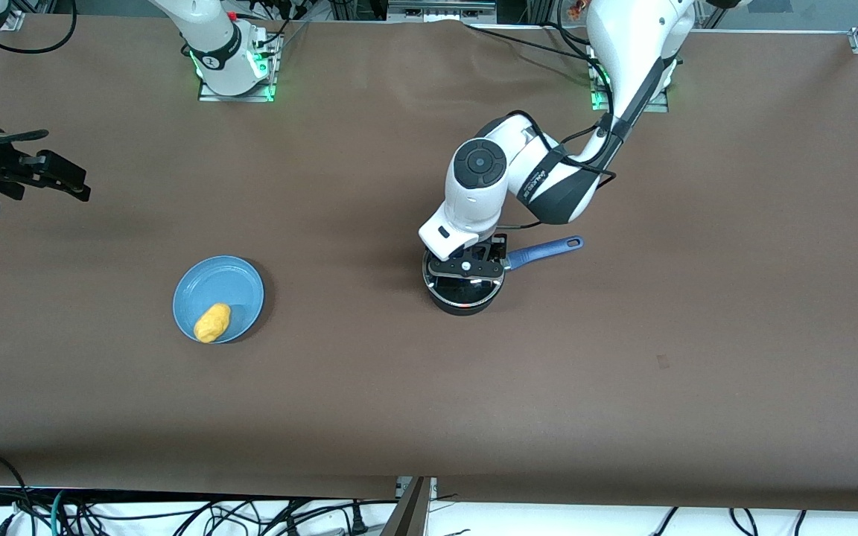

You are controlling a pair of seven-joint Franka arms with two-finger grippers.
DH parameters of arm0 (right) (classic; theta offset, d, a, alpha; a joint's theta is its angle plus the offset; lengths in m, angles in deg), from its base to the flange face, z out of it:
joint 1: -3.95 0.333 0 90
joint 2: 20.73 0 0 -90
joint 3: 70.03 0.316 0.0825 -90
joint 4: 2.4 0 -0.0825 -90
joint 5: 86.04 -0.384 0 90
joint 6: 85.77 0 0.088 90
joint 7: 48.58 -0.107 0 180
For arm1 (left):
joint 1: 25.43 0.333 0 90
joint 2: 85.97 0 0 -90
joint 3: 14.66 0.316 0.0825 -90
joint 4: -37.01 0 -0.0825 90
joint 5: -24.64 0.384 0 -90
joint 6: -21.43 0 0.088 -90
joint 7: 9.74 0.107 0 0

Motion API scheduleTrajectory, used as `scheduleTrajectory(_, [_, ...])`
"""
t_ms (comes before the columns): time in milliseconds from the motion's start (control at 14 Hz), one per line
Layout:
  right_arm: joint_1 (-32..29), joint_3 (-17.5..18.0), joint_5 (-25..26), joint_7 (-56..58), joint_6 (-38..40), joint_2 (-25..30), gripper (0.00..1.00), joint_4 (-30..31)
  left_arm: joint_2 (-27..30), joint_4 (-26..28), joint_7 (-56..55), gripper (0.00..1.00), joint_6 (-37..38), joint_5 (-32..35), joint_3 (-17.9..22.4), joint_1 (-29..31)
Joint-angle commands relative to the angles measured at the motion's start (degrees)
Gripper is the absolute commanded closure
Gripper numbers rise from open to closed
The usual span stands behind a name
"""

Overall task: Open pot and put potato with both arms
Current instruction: 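Close the left gripper on the blue lid knob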

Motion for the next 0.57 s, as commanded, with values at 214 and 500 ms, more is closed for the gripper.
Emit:
scheduleTrajectory(214, [-0.2,0.0,-0.7,-0.4,1.0,0.1,0.00,-3.8,-0.4,0.7,0.6,0.00,-0.9,2.7,-0.2,0.0])
scheduleTrajectory(500, [-0.2,0.0,-0.7,-0.4,0.7,-0.6,0.00,-3.7,-0.9,0.6,-0.3,0.00,-2.0,2.6,-0.2,-0.4])
